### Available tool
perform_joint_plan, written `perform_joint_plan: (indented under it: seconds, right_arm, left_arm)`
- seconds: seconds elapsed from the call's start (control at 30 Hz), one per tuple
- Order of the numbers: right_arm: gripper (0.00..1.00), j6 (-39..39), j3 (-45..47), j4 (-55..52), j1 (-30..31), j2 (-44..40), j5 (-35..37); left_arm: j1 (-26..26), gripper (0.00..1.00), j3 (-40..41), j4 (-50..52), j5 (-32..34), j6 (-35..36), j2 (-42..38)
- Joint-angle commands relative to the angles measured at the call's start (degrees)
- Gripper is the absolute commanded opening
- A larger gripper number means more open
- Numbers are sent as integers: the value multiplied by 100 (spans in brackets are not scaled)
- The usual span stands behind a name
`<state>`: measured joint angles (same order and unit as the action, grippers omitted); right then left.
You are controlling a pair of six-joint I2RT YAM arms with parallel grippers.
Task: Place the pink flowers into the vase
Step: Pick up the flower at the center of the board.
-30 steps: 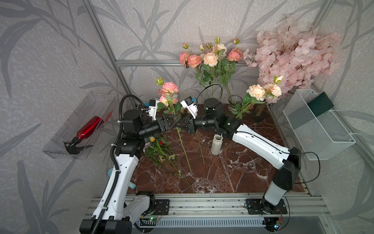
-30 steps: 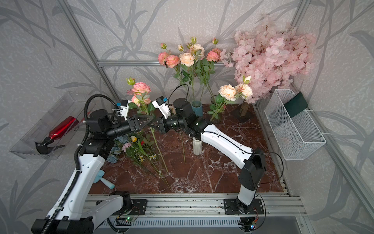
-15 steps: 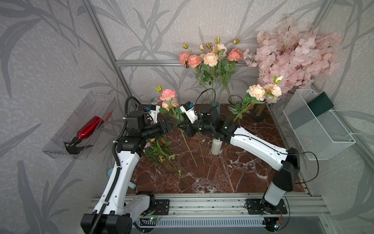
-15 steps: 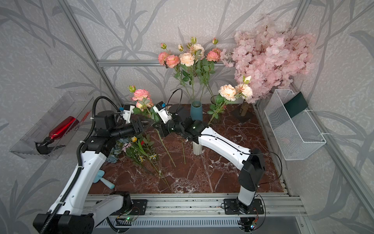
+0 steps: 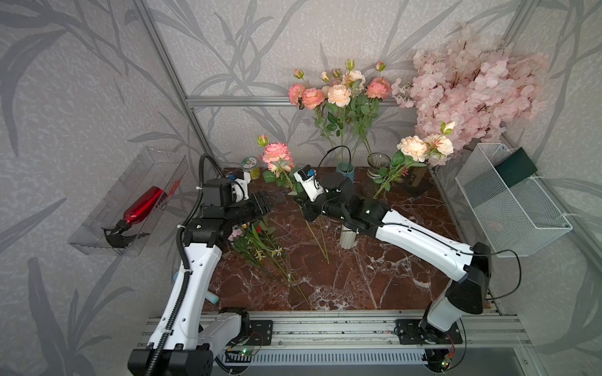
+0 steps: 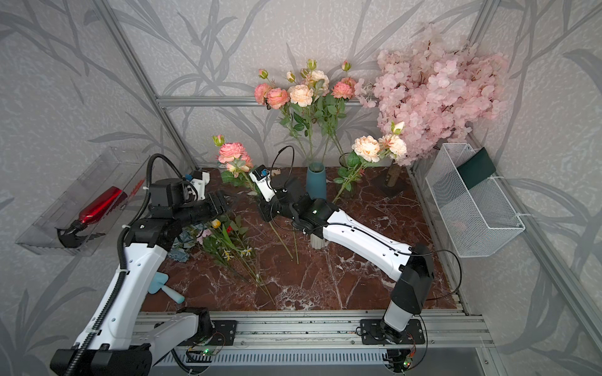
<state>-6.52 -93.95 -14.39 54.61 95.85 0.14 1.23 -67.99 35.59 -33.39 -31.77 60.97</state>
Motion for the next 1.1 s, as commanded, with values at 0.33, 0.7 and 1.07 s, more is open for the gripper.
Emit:
perform_joint_plan:
  seconds: [0.33, 0.7, 1.07]
  right_arm:
    - [0, 1161, 474, 833, 896, -937, 1572]
    - [0, 1598, 676, 1381, 1030, -1269, 2056]
    - [0, 2085, 1180, 2234, 1032, -1882, 2401]
  left_arm:
    - [-63, 62, -56, 481, 1043, 228, 809]
    - [-117, 61, 249, 277, 1281, 303, 943]
    - [-293, 60, 365, 211, 1106, 252, 952]
